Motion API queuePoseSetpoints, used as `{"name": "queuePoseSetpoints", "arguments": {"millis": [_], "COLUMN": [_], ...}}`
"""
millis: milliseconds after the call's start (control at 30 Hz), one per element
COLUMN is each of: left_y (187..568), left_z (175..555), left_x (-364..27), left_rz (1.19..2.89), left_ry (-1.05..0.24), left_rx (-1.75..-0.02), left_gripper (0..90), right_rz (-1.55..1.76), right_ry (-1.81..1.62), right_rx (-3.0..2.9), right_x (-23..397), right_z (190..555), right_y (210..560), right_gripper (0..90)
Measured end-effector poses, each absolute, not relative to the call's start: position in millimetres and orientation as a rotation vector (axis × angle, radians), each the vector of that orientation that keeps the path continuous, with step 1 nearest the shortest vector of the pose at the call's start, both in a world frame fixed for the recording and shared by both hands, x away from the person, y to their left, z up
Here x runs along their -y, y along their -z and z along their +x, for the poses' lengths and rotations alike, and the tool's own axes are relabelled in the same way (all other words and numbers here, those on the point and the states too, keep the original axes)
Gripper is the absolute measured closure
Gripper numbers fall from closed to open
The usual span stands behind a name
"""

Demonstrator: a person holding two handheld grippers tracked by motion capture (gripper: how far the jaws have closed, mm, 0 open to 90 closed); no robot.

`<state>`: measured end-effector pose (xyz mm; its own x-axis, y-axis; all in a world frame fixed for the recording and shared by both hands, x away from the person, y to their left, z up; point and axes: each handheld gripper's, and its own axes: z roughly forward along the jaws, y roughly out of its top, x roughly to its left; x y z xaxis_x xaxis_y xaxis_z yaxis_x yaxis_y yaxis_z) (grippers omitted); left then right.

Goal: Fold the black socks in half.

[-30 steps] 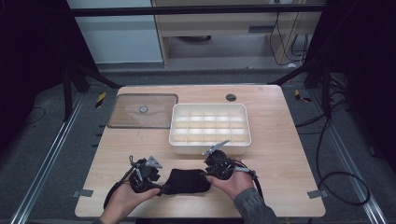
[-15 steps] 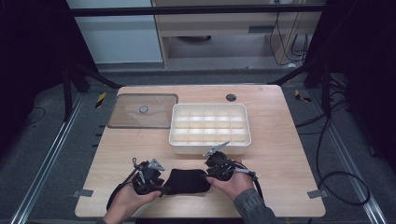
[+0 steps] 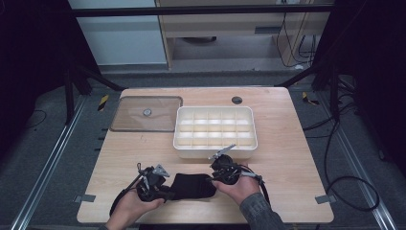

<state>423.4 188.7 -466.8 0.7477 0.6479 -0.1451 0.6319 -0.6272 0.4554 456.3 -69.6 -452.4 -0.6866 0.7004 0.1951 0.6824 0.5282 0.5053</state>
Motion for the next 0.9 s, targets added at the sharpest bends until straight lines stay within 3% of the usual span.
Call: {"name": "queuePoseSetpoints", "arguments": {"millis": [167,433,667,900], "left_y": [466.7,468.7,469.0,466.1], "left_z": [422.5,423.2,427.3,429.2], "left_x": [-190.0,-190.1,-190.4,-191.0], "left_rz": [2.469,2.483,2.490,2.498], "left_ry": [-0.039,-0.037,-0.029,-0.032], "left_rx": [-0.963,-0.945,-0.934,-0.925], "left_gripper": [65.1,73.0,81.1,82.8], "right_rz": [1.222,1.192,1.182,1.192], "right_ry": [-0.856,-0.835,-0.838,-0.857], "right_rx": [-2.727,-2.765,-2.778,-2.780], "right_x": [67.0,65.7,67.7,69.5], "right_z": [460.9,457.5,452.7,448.0], "right_y": [455.0,458.8,459.0,458.5], "right_gripper": [67.1,84.3,86.4,86.3]}}
